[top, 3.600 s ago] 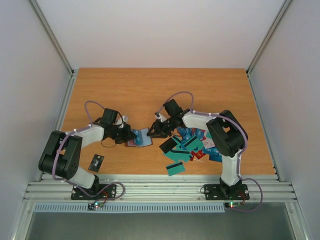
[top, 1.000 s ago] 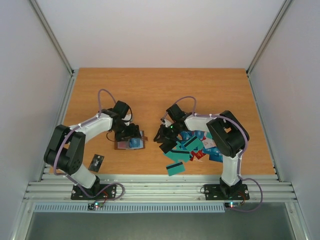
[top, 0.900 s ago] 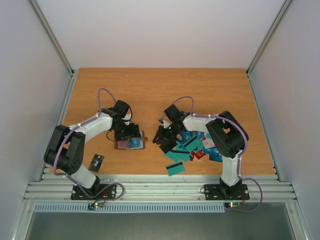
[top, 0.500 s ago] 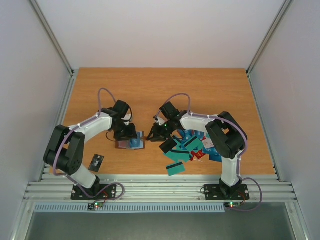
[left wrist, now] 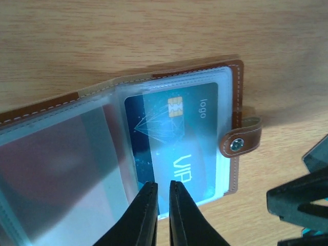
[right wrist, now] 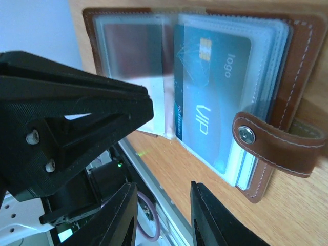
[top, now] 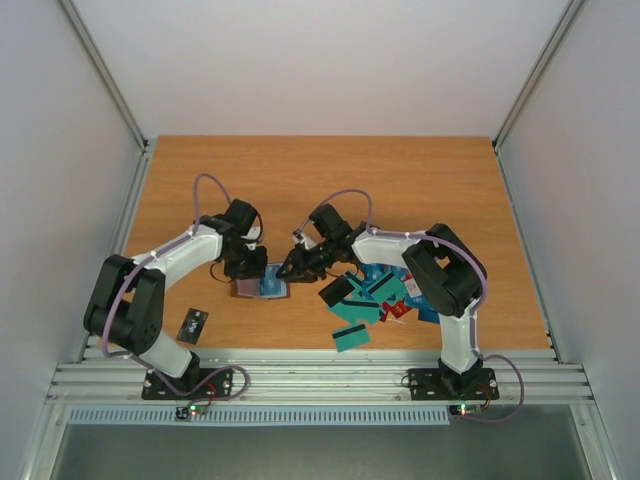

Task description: Put the credit cards into the card holder

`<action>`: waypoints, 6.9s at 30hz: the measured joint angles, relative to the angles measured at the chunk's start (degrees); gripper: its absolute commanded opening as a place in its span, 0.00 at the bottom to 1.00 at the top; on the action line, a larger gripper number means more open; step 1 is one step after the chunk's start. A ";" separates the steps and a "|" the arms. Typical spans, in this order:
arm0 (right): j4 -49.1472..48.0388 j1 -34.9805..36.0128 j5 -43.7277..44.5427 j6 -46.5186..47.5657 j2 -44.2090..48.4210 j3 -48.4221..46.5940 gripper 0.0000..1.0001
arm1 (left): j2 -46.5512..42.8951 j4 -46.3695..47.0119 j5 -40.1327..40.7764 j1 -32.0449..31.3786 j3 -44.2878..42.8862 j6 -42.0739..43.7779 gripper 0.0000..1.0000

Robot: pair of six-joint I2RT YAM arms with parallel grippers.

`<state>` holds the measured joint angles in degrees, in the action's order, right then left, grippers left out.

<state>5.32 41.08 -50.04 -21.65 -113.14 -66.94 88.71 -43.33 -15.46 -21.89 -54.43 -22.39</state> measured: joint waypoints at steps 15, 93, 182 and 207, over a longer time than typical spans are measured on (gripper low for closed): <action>-3.98 1.05 0.37 -3.30 -5.42 0.13 0.31 | 6.21 2.47 0.90 0.04 1.86 0.81 0.02; 10.12 3.67 -2.12 3.52 -11.23 -17.86 0.33 | -19.10 -15.02 0.50 6.25 -4.94 -2.64 0.16; 12.72 4.94 23.67 -36.15 55.06 48.83 0.69 | 19.76 18.80 -22.67 -31.65 -5.75 -4.57 0.28; 1.97 8.83 23.34 -37.03 47.71 52.61 0.48 | 19.08 28.26 -27.15 -31.76 -0.85 -8.74 0.28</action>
<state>7.29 49.91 -26.70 -58.67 -65.43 -14.33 107.79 -15.07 -42.61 -53.65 -55.29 -31.14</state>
